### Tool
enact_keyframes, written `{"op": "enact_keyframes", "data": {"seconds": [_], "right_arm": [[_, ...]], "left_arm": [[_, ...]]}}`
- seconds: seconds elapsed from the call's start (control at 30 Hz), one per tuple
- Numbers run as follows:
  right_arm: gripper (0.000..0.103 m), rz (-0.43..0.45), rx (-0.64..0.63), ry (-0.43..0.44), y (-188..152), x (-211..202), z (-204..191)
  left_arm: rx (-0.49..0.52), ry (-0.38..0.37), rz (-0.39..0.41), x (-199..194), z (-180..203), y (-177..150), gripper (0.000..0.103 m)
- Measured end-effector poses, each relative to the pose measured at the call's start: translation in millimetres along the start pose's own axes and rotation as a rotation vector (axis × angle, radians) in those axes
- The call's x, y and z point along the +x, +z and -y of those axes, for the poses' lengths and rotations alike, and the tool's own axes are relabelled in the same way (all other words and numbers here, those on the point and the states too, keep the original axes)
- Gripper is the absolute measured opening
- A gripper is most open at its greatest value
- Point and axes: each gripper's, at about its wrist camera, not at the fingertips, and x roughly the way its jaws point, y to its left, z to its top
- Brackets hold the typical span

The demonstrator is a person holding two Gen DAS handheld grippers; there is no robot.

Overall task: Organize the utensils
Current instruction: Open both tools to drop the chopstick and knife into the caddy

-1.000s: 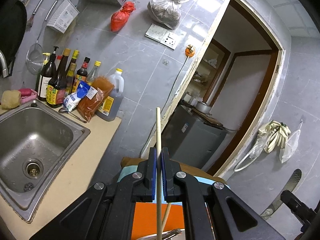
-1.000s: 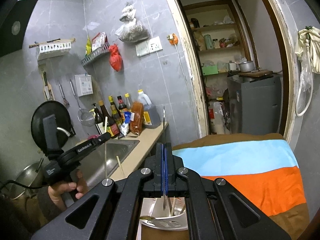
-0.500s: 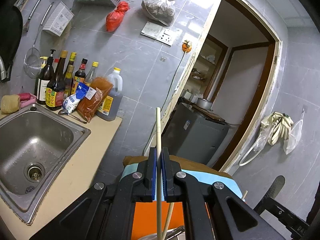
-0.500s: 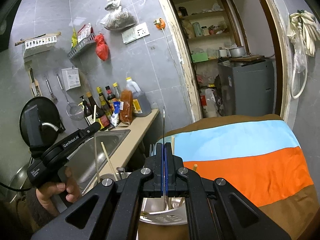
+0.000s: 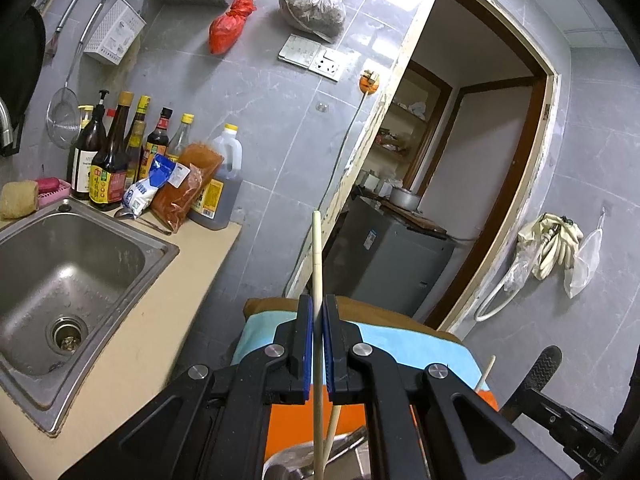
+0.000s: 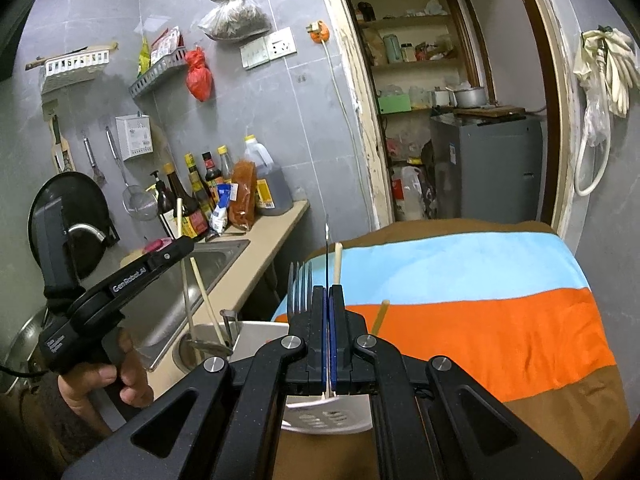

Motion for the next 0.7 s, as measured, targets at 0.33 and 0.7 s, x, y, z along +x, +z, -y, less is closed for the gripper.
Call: {"op": "enact_keyframes", "data": {"seconds": [0.33, 0.7], "right_arm": [[0.002, -0.010, 0.037, 0.000, -6, -6, 6], [0.003, 0.010, 0.069, -0.027, -11, -24, 14]], "left_arm": [[0.026, -0.027, -0.110, -6, -2, -8, 0.006], [0.070, -0.062, -0.175, -29, 7, -12, 0.025]]}}
